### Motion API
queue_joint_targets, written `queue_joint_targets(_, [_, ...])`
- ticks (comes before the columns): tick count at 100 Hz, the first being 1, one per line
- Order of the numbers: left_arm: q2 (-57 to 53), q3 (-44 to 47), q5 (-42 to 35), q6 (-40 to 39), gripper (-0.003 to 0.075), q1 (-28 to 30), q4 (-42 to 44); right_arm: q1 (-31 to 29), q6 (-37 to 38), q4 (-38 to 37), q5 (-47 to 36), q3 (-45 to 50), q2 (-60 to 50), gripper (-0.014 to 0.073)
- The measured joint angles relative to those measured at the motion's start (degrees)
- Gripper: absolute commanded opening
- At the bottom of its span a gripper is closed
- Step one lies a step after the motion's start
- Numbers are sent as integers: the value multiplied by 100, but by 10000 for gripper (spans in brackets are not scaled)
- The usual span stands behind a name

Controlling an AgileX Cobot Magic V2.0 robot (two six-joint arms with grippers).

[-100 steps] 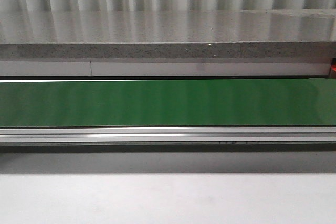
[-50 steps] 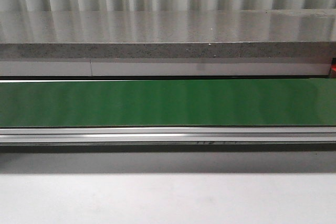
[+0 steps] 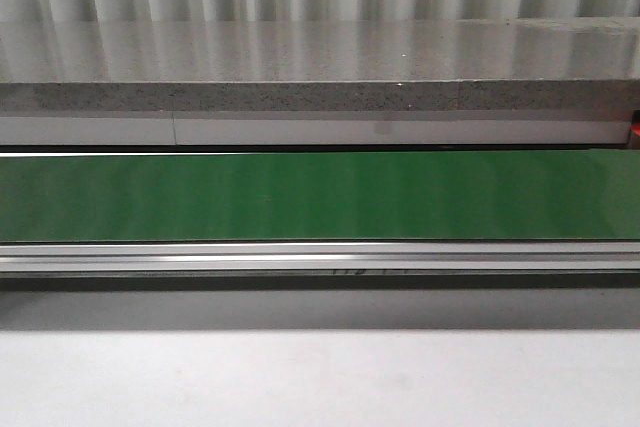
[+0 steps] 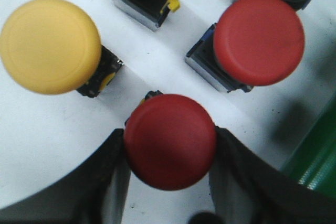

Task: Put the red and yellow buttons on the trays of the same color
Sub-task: 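Grasp another red push-button from the table with the left gripper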

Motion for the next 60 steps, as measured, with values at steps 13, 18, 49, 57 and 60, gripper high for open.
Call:
queue_joint_targets(13, [0, 0, 0, 0, -20, 0, 0, 0, 0, 0, 0, 0, 0, -67])
queue_joint_targets(18, [-30, 0, 41, 0, -20, 0, 0, 0, 0, 0, 0, 0, 0, -67])
queue_joint_targets(49, [-1213, 0, 287, 178, -20, -429, 21, 0, -10, 0, 0, 0, 0, -67])
queue_joint_targets(57, [-1632, 0, 313, 236, -20, -531, 21, 0, -10, 0, 0, 0, 0, -67])
queue_joint_targets(60, [-1800, 0, 327, 247, -20, -558, 21, 0, -10, 0, 0, 0, 0, -67])
